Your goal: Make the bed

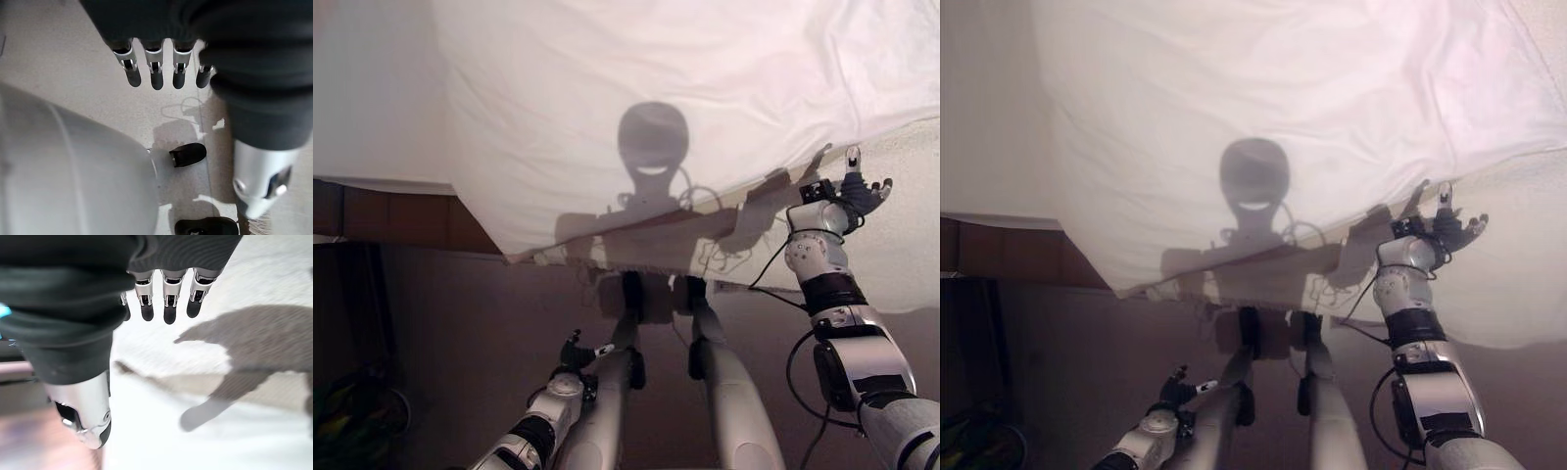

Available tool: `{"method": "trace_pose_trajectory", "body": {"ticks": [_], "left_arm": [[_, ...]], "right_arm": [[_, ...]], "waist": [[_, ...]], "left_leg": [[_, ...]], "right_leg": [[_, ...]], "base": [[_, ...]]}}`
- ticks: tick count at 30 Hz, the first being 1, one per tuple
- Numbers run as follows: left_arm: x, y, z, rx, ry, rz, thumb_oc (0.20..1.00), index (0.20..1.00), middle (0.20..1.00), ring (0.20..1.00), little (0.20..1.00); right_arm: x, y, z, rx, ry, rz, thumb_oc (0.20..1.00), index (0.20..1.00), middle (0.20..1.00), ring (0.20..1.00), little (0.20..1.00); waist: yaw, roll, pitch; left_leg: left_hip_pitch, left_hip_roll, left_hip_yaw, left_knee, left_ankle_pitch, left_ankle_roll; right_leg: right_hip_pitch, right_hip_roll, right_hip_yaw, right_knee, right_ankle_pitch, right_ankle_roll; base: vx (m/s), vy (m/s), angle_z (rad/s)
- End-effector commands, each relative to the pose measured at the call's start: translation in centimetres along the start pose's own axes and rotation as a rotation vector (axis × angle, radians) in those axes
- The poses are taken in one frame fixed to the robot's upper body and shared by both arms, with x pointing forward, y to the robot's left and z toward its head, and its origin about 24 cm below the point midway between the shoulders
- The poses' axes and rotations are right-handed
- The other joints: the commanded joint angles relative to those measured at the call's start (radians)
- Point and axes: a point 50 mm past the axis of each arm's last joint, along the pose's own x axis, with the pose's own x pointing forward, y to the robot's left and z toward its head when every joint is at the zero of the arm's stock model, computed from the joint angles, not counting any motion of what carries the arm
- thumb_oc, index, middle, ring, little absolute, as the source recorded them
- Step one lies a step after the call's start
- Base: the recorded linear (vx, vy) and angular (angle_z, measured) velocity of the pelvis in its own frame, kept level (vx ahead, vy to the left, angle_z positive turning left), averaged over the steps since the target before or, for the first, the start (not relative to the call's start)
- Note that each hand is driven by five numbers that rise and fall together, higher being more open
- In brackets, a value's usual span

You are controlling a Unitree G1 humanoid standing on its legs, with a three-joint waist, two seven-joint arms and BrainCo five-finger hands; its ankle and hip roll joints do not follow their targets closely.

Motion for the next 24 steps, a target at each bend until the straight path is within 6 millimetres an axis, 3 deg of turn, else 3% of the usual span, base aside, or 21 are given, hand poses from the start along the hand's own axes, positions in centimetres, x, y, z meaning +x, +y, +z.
{"method": "trace_pose_trajectory", "body": {"ticks": [1, 8, 12, 24], "left_arm": [[-0.1, 0.2, -1.0, 0.031, 0.015, 0.020, 1.000, 1.000, 1.000, 1.000, 1.000], [0.1, 0.7, -0.3, 0.060, -0.031, 0.039, 1.000, 1.000, 1.000, 1.000, 1.000], [0.1, 0.9, -0.4, 0.069, -0.030, 0.043, 1.000, 1.000, 1.000, 1.000, 1.000], [0.0, 1.0, -1.1, 0.069, -0.009, 0.022, 1.000, 1.000, 1.000, 1.000, 1.000]], "right_arm": [[-0.2, 1.7, 4.3, 0.014, -0.239, 0.118, 1.000, 1.000, 1.000, 1.000, 1.000], [-1.3, 2.3, 7.0, -0.073, -0.479, 0.226, 1.000, 1.000, 1.000, 1.000, 1.000], [-1.1, 2.2, 6.8, -0.069, -0.469, 0.203, 1.000, 1.000, 1.000, 1.000, 1.000], [4.2, 1.2, 5.7, -0.014, -0.209, -0.046, 1.000, 1.000, 1.000, 1.000, 1.000]], "waist": [[0.014, -0.027, -0.008], [0.016, -0.027, -0.008], [0.019, -0.025, -0.008], [0.041, -0.004, -0.008]], "left_leg": [[0.046, -0.020, 0.024, 0.002, -0.076, -0.052], [0.049, -0.019, 0.020, 0.002, -0.073, -0.052], [0.049, -0.019, 0.019, 0.002, -0.073, -0.053], [0.032, -0.022, 0.010, 0.002, -0.073, -0.061]], "right_leg": [[-0.004, -0.057, 0.028, 0.172, -0.127, 0.114], [-0.002, -0.056, 0.023, 0.173, -0.130, 0.114], [-0.002, -0.057, 0.021, 0.175, -0.130, 0.114], [-0.015, -0.058, 0.012, 0.177, -0.131, 0.114]], "base": [[0.00, 0.000, 0.00], [0.00, -0.005, 0.00], [0.00, 0.000, 0.00], [0.00, -0.003, 0.01]]}}
